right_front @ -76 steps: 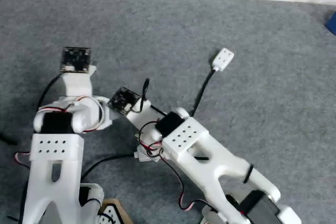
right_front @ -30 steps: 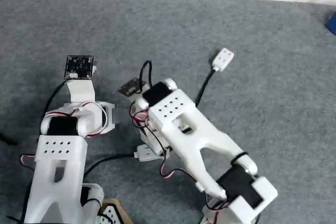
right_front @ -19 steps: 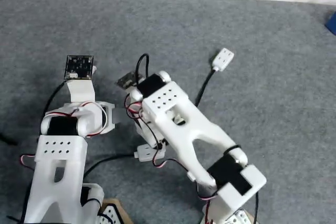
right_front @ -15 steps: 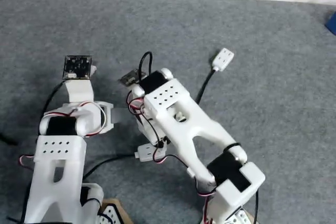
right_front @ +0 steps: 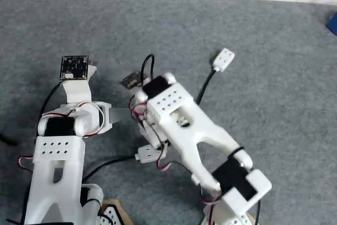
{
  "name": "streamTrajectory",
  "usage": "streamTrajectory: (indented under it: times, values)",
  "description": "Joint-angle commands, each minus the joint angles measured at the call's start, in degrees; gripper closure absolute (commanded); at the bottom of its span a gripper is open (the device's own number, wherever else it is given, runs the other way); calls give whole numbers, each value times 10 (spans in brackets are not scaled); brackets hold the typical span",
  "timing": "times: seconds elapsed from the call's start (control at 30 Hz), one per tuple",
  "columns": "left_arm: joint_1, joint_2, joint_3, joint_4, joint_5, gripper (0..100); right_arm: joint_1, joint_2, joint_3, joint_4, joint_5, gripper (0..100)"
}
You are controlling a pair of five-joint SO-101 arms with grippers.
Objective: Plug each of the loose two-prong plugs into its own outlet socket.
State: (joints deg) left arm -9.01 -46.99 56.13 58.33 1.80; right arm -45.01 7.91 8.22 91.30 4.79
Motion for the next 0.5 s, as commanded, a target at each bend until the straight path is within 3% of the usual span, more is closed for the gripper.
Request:
streamTrajectory:
  times: [0.0, 0.47]
  values:
    - [-5, -7, -2, -11, 6, 556, -23, 6, 34, -47, -4, 991]
    - [-5, -7, -1, -11, 6, 556, -25, 126, 48, -159, -4, 991]
